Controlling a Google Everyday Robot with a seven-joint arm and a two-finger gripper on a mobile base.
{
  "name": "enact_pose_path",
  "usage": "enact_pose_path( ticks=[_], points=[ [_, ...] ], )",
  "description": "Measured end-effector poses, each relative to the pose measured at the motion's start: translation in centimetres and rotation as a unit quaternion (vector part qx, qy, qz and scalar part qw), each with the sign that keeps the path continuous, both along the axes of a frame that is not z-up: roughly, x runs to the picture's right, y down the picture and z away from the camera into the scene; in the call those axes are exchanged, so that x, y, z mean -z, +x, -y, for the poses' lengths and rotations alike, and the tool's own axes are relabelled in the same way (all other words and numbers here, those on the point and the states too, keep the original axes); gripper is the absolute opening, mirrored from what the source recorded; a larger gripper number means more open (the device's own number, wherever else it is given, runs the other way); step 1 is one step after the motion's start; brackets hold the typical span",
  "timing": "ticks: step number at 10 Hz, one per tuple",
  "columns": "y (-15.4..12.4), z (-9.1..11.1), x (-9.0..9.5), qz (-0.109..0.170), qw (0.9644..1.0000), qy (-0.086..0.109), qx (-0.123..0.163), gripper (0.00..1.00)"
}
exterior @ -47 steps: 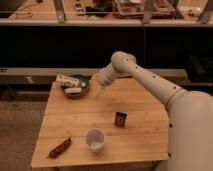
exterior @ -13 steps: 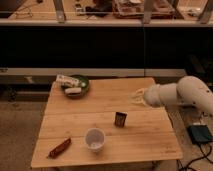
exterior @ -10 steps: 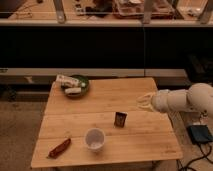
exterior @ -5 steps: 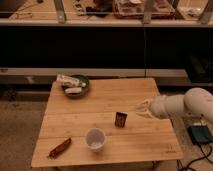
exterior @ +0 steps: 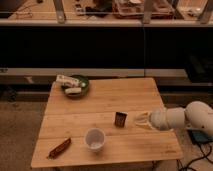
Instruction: Knock the eraser over
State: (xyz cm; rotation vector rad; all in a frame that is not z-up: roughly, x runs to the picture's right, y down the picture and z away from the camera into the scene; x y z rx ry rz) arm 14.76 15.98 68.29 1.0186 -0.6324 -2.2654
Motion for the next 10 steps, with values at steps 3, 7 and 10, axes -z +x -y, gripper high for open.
enact_pose_path(
  ticks=[3, 7, 10],
  points=[
    [-2.1, -3.9, -3.7, 0.03, 0.9986, -0.028, 0.032, 0.0],
    [-2.8, -5.4, -7.0, 0.04, 0.9961, -0.052, 0.058, 0.0],
    [-3.7, -5.1, -7.6, 0.054, 0.995, -0.055, 0.063, 0.0]
  ],
)
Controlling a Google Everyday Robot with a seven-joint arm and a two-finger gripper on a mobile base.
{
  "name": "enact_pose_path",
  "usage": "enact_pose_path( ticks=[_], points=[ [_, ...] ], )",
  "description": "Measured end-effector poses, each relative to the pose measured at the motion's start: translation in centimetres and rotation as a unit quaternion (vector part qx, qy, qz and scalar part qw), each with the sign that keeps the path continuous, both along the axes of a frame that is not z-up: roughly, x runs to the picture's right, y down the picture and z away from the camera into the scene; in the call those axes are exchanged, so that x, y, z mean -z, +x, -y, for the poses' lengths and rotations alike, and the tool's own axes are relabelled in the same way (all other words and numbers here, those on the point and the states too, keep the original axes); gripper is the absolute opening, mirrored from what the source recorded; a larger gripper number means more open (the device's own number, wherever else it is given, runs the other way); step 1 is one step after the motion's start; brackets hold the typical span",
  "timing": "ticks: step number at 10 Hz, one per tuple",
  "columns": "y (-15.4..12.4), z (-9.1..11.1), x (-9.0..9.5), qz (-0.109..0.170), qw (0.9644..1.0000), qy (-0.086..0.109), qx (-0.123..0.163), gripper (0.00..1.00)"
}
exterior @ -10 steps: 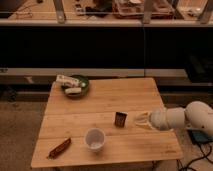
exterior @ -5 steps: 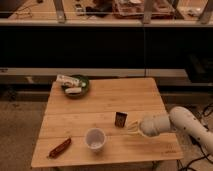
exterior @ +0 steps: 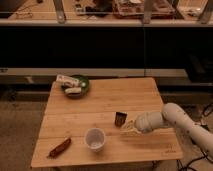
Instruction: Knock the eraser over
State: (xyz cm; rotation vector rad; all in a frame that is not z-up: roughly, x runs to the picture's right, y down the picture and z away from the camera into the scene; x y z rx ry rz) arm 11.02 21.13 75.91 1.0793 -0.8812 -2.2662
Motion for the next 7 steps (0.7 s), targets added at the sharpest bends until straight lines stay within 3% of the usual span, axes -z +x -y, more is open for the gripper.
enact_pose_path(
  ticks=[2, 3, 5, 7],
  points=[
    [0.0, 0.2, -0.2, -0.001, 1.0, 0.002, -0.001, 0.0],
    [-0.7, 1.5, -0.9, -0.001, 0.9999, 0.011, -0.003, 0.0],
    [-4.1, 7.1, -3.9, 0.002, 0.999, 0.042, -0.016, 0.0],
    [-10.0, 15.4, -7.9, 0.006, 0.9962, 0.082, -0.029, 0.0]
  ],
)
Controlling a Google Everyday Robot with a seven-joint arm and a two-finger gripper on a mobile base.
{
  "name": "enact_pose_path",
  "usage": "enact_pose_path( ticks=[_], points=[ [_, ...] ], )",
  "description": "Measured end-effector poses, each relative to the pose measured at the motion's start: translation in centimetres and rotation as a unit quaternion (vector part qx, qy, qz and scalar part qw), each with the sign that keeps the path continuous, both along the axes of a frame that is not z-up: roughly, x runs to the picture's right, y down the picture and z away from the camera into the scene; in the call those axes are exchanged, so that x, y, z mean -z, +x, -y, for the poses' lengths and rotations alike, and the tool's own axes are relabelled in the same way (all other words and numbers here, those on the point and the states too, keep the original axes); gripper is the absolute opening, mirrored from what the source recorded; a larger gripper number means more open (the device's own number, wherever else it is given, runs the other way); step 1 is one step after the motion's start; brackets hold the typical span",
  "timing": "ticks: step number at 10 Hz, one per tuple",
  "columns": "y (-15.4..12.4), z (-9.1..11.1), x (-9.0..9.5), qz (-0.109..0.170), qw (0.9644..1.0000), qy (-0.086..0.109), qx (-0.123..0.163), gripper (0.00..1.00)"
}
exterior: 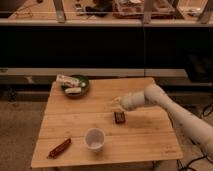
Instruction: Knock the eraser over
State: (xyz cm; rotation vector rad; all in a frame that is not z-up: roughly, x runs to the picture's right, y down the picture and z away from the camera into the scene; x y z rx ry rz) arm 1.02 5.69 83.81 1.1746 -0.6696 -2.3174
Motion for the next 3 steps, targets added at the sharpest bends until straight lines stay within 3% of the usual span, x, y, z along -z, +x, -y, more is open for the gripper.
enact_pose_path(
  ticks=[3],
  points=[
    [-2.5, 5.6, -3.0, -0.014, 0.9993, 0.029, -0.019, 0.04]
  ],
)
